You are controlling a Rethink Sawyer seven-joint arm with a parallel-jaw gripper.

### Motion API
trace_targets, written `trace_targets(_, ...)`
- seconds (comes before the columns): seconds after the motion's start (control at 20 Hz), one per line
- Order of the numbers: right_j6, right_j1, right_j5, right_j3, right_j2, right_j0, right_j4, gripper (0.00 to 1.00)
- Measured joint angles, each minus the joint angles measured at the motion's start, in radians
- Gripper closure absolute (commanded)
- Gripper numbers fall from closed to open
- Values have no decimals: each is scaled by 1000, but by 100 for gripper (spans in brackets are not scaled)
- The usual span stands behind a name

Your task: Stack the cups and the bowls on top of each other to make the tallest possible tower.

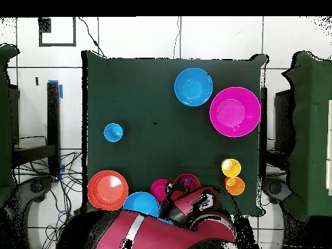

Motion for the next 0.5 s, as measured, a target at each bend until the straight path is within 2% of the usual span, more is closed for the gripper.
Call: trace_targets(0.5, 0, -46, -1, 45, -1, -87, 0, 100)
